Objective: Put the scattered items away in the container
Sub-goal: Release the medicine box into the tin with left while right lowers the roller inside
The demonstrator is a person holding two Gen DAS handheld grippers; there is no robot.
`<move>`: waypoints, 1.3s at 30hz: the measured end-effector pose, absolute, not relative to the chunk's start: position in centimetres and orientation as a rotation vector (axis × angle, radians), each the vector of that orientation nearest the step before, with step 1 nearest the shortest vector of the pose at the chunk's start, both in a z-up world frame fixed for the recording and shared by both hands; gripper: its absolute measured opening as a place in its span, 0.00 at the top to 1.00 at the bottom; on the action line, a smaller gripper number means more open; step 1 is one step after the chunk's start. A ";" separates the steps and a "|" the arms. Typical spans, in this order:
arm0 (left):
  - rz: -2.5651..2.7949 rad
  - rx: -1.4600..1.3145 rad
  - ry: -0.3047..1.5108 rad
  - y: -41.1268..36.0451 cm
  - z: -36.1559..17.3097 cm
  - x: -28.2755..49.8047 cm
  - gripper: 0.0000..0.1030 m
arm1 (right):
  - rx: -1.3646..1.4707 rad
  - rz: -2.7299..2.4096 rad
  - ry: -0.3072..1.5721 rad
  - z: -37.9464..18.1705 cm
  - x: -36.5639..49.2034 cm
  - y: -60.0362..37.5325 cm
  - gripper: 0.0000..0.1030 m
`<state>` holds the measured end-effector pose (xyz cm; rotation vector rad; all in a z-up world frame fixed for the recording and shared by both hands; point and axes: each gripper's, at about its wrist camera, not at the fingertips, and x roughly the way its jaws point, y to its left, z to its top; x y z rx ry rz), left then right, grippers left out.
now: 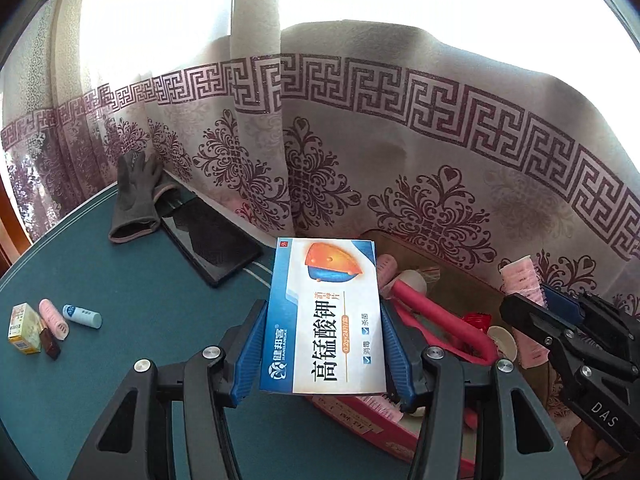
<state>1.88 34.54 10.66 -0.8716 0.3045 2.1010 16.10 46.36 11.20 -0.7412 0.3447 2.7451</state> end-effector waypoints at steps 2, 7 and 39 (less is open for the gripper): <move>2.074 -0.896 0.304 35.5 10.3 1.5 0.21 | -0.740 2.744 0.352 11.1 16.2 46.6 0.69; 2.109 -0.875 0.303 35.5 10.2 1.4 0.20 | -0.739 2.735 0.364 11.0 16.4 47.1 0.69; 2.235 -0.963 0.257 28.6 8.2 -0.7 0.01 | -0.845 2.642 0.203 10.7 16.2 46.5 0.31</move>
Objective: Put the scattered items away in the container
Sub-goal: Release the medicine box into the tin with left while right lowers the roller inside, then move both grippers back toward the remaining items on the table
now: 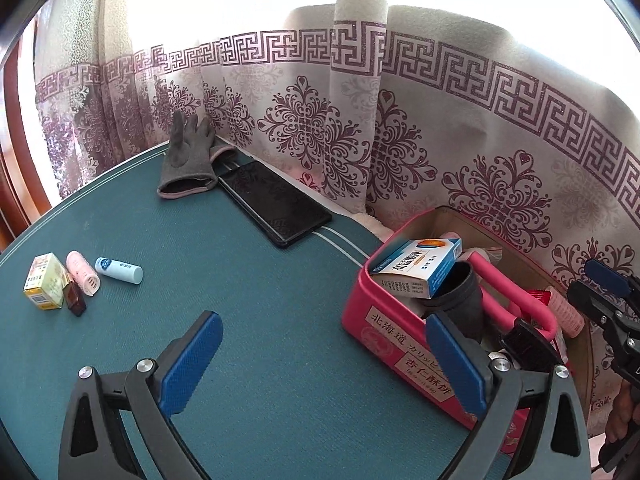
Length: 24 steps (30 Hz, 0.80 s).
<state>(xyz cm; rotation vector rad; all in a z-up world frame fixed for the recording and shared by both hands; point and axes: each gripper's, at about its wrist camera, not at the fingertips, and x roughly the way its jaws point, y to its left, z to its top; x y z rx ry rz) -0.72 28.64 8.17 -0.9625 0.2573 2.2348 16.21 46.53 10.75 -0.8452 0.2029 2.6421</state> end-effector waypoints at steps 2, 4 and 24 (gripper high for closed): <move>2.250 -0.973 0.246 27.8 8.0 -1.1 0.01 | -0.842 2.654 0.197 10.9 15.9 45.9 0.31; 2.267 -0.984 0.235 26.9 7.9 -1.4 0.01 | -0.840 2.672 0.202 11.0 15.5 45.3 0.30; 2.525 -1.136 0.066 12.2 6.0 -7.0 0.01 | -0.953 2.984 0.143 10.3 7.2 31.9 0.24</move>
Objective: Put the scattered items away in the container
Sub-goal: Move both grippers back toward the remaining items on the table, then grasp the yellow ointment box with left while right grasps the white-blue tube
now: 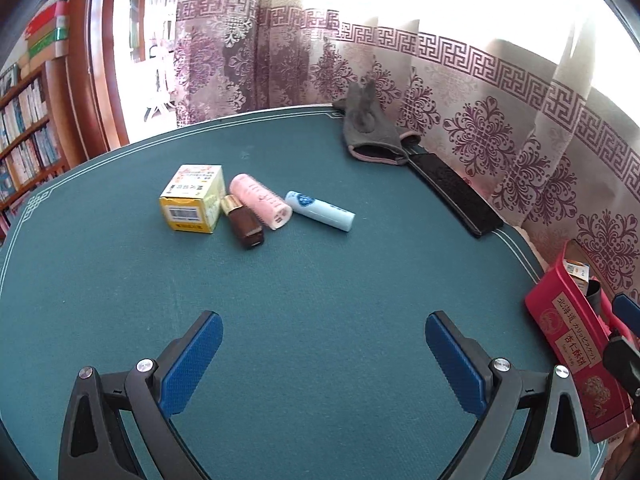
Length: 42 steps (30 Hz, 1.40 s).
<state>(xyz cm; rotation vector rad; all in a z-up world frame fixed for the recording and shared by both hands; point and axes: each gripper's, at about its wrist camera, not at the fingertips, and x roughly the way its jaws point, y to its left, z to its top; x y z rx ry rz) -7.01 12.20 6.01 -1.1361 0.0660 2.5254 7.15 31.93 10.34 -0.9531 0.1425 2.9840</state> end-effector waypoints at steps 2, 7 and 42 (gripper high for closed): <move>2.566 -1.157 0.039 10.4 5.7 -8.0 0.01 | -0.987 3.004 0.136 9.8 6.0 30.7 0.24; 2.634 -1.226 -0.011 6.9 4.5 -10.9 0.01 | -1.069 3.030 0.135 8.3 3.6 28.4 0.24; 2.675 -1.186 0.024 5.3 2.0 -22.7 0.55 | -1.241 2.993 0.076 3.8 -9.9 25.3 0.24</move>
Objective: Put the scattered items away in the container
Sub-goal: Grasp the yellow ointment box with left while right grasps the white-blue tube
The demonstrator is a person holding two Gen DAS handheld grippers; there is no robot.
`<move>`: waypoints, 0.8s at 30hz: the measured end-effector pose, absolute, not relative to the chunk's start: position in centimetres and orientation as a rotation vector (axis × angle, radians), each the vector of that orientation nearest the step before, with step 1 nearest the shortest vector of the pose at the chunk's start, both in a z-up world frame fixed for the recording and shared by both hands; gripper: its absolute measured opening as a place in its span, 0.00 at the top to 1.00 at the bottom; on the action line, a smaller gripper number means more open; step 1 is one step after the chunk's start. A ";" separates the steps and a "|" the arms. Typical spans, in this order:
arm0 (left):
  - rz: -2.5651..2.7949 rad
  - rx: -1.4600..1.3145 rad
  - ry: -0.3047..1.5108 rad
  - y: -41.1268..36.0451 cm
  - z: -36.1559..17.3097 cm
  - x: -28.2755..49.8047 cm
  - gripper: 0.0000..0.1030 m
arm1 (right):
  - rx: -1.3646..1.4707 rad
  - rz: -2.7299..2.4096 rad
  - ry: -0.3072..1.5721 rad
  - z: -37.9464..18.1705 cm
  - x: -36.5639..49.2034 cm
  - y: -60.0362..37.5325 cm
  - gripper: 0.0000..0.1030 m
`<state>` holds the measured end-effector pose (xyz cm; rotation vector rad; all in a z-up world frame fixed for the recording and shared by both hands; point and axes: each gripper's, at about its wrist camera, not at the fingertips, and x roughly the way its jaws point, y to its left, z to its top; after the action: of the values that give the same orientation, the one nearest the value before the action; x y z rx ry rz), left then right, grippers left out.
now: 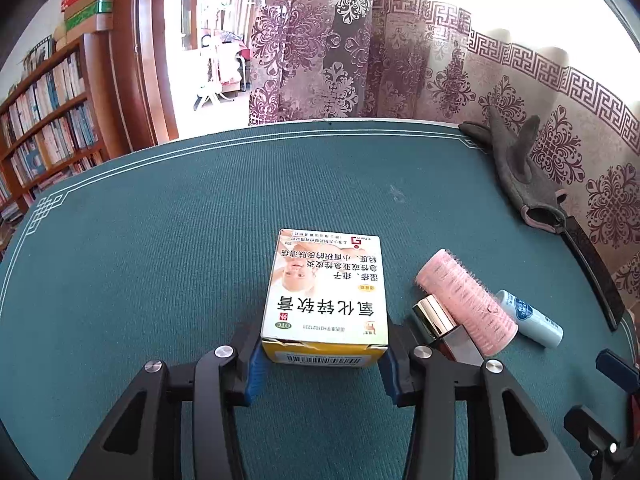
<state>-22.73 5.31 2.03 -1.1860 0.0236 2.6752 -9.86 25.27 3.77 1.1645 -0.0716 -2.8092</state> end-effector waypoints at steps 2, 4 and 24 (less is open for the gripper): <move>2.668 -1.179 0.027 5.4 2.1 -22.5 0.55 | 1.154 -2.815 -0.034 4.0 -10.8 24.9 0.24; 2.666 -1.175 0.024 5.3 2.2 -22.4 0.55 | 1.144 -2.822 0.005 4.2 -12.0 24.6 0.24; 2.687 -1.157 -0.032 4.8 3.0 -20.8 0.55 | 1.223 -2.703 0.065 2.8 -14.8 22.3 0.80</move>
<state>-20.79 4.78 3.05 -1.1572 -0.0318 2.6868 -14.77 22.27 2.78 1.2232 0.0648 -2.7031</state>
